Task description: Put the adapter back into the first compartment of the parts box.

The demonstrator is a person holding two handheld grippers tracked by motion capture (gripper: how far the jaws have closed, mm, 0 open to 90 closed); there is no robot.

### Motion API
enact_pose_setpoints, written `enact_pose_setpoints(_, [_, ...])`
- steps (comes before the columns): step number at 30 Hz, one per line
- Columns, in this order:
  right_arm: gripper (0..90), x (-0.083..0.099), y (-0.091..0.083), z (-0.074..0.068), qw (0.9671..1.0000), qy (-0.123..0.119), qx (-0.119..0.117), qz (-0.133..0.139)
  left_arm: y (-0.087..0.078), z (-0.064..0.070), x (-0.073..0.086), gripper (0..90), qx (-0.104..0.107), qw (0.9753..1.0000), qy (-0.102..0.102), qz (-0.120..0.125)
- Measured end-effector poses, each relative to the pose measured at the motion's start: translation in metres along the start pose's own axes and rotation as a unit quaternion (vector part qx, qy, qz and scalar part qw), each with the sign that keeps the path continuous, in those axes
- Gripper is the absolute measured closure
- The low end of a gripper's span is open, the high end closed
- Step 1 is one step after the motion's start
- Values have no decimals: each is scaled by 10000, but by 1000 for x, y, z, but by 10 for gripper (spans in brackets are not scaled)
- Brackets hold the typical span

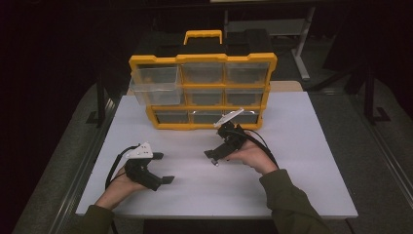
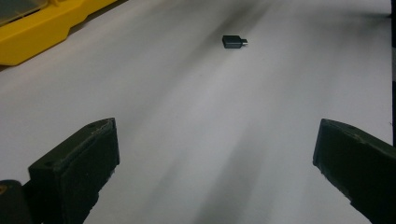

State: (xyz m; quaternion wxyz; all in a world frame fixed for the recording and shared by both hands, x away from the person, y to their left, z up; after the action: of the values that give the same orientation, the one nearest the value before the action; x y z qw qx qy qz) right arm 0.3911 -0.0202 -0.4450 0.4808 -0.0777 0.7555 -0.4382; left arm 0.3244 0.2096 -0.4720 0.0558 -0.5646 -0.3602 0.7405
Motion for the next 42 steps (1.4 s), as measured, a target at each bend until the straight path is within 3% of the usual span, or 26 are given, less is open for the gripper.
enact_pose_setpoints(14, [0,-2,10,-5,9999,-76,-20,-101,-1,0,0,0,-14,10000,4,7])
enact_pose_setpoints(31, [10,10,20,-10,9986,-223,-56,-468,0,0,0,0,-14,10000,15,-4])
enact_pose_setpoints(42, [159,14,21,-10,9977,-309,-12,-611,0,1,0,0,-16,10000,11,3])
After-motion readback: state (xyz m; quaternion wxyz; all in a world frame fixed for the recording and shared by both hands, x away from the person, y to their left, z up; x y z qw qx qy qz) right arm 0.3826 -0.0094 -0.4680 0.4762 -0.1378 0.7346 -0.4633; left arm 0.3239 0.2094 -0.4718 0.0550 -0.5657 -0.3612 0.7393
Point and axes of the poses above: each handheld gripper's, and its own axes: y roughly forward along the jaws, x roughly out of its underside, z roughly to its right, the point moved 6 cm from there along y, roughly forward along the jaws, and after that the axes turned 1 degree about y, right-handed, at the moved point
